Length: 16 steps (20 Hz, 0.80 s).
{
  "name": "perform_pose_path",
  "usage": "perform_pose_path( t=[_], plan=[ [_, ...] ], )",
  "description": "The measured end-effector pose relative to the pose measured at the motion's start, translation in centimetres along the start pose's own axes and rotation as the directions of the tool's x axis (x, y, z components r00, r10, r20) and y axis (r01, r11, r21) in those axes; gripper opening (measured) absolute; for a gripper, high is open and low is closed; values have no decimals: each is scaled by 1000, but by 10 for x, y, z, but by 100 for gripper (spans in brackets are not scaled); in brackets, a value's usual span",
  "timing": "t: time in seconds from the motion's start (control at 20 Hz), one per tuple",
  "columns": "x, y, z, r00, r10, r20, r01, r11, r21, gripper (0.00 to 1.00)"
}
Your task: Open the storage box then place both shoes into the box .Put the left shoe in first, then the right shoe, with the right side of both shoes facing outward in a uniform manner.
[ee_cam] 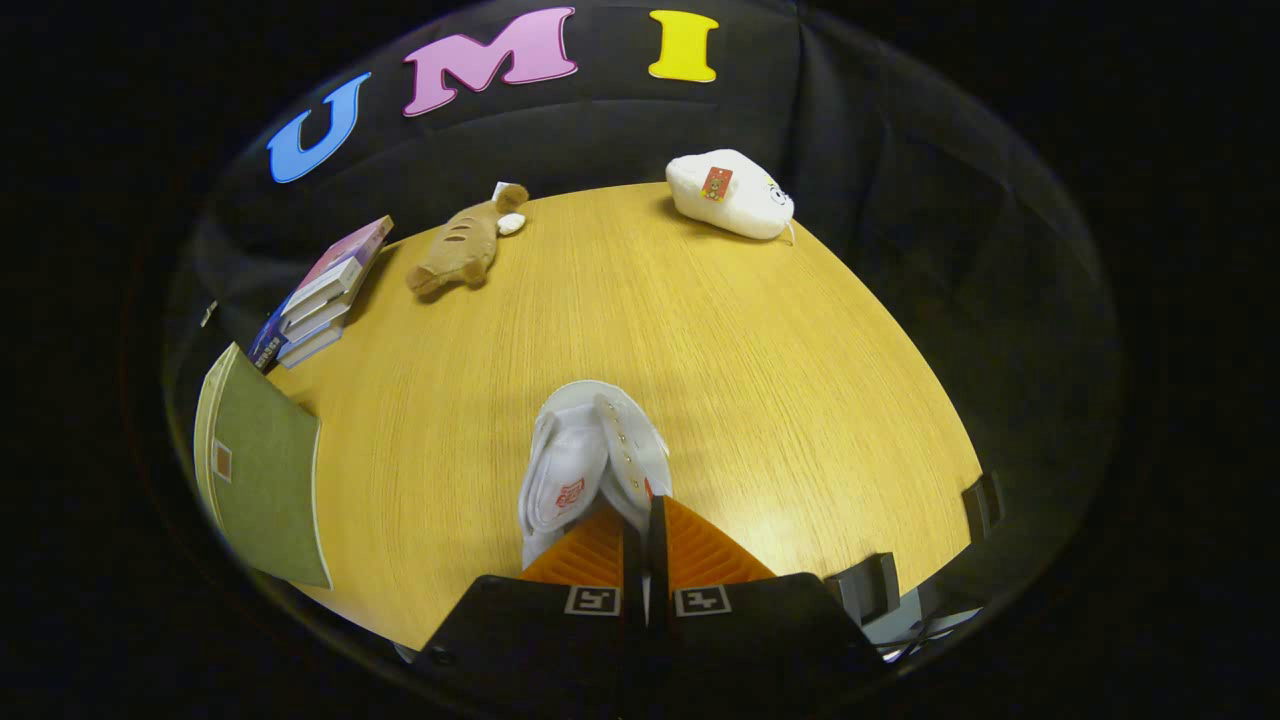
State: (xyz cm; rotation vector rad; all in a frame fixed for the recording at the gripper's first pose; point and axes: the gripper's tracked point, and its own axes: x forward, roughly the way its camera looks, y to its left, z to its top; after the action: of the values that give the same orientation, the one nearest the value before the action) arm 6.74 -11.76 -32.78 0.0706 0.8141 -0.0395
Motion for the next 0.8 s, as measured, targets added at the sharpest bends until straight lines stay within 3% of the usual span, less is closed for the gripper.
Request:
perform_pose_path(
  t=[0.1, 0.3, 0.5, 0.6, 0.8],
  plan=[
    [11, -7, -4, 1000, -24, -2, 24, 999, 26, 5],
    [28, -11, -5, 1000, 30, -2, -29, 996, 85, 18],
    [29, -9, -6, 994, 105, -6, -104, 992, 69, 5],
    [28, -9, -5, 992, 123, -4, -122, 989, 79, 5],
    [15, 0, 13, 989, 144, 36, -148, 967, 208, 5]
  ],
)
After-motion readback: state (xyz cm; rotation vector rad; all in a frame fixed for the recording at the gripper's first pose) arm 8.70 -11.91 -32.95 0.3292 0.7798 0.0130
